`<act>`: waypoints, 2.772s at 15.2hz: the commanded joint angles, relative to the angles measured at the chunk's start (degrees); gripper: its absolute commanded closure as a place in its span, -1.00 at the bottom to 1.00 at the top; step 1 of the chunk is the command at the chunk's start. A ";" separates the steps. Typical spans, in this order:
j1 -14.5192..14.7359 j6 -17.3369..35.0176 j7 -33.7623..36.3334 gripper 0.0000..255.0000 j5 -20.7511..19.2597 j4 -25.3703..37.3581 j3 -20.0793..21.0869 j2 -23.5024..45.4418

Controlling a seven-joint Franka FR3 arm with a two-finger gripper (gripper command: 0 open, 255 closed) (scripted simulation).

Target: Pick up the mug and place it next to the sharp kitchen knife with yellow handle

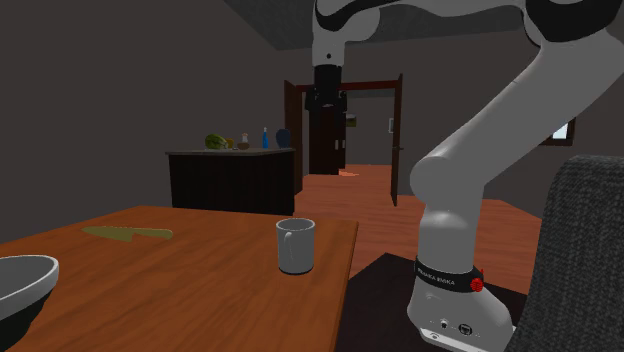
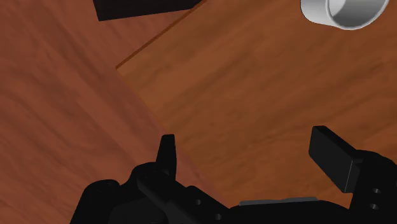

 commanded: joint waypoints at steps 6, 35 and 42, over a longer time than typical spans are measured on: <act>1.83 5.50 3.37 -1.00 3.46 -9.94 2.73 -4.08; 14.32 36.71 15.06 -1.00 22.87 -37.26 18.69 -0.58; 14.31 36.68 15.05 1.00 22.87 -37.25 18.68 -0.60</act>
